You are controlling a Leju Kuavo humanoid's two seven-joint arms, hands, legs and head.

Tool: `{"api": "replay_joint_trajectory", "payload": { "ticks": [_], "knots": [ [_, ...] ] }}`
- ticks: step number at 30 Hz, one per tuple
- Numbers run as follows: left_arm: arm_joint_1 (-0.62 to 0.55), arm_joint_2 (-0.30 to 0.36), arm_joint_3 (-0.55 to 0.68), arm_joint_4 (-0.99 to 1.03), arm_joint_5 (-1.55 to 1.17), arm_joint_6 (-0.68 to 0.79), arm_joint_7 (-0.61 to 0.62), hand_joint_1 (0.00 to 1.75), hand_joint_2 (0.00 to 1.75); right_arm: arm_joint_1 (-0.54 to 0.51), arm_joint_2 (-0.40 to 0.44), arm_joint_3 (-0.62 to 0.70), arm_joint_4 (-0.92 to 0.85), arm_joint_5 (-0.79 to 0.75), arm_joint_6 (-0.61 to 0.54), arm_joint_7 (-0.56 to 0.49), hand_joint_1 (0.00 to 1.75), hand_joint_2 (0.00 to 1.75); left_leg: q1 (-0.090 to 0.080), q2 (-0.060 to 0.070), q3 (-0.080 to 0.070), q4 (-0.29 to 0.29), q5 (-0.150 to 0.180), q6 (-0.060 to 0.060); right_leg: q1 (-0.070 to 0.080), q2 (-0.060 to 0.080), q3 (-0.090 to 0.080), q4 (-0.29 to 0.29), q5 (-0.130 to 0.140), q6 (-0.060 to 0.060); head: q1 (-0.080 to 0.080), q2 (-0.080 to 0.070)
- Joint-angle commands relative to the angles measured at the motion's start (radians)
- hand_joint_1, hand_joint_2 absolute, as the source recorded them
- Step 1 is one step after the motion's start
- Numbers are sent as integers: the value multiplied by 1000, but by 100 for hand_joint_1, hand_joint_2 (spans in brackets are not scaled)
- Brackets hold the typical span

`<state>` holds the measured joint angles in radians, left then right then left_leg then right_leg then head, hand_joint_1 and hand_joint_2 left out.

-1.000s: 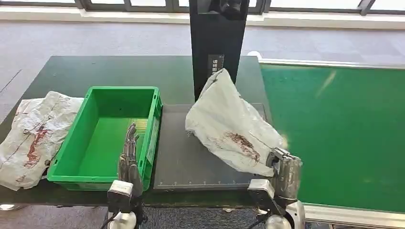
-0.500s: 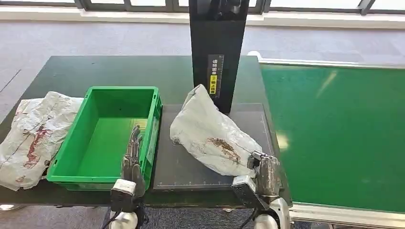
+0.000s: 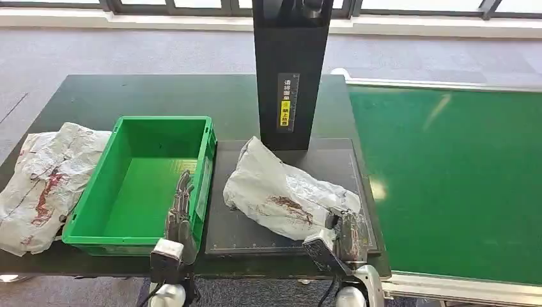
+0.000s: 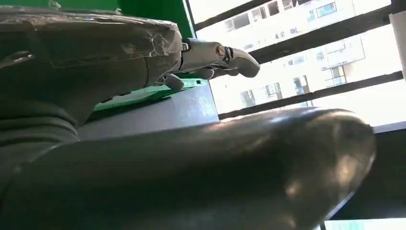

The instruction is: Moved the parcel from conveyor to table for the left to box.

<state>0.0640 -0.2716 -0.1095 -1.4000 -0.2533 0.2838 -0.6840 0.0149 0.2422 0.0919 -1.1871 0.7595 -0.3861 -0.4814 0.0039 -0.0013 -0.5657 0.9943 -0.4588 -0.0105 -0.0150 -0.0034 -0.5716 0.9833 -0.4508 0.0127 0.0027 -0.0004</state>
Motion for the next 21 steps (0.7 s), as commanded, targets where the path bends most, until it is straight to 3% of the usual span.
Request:
{"api": "replay_joint_trajectory", "payload": {
  "ticks": [1,8,13,19,20,21],
  "knots": [
    [-75,-28,12,68,5,-2,4,0,0,-36,-9,-63,82,-3,2,4,0,175,0,-3,0,0,1,0,1,-3,1,-1,0,0,0,0],
    [-72,-26,10,69,11,3,-3,0,0,-58,-2,-73,92,-8,38,2,0,175,0,-2,-1,0,1,0,0,-2,0,-1,1,-1,0,0],
    [-52,-25,13,45,10,9,-2,0,0,-41,-2,-62,34,-94,128,-72,0,175,0,-1,0,0,1,0,0,-1,1,-1,0,0,0,0],
    [-53,-25,13,46,10,9,-2,0,0,-36,-3,-61,23,-95,129,-72,0,175,1,-2,0,0,0,0,1,-2,1,0,0,-1,0,0],
    [-54,-26,14,48,11,10,-2,0,0,-33,-3,-61,16,-104,136,-78,0,0,0,-1,-1,0,0,0,1,-1,0,0,0,-1,0,0],
    [-55,-27,15,49,11,11,-2,0,0,-26,-2,-63,-4,-133,150,-103,0,0,0,-1,0,0,0,0,0,-1,0,-1,0,-1,0,0]
  ]
}}
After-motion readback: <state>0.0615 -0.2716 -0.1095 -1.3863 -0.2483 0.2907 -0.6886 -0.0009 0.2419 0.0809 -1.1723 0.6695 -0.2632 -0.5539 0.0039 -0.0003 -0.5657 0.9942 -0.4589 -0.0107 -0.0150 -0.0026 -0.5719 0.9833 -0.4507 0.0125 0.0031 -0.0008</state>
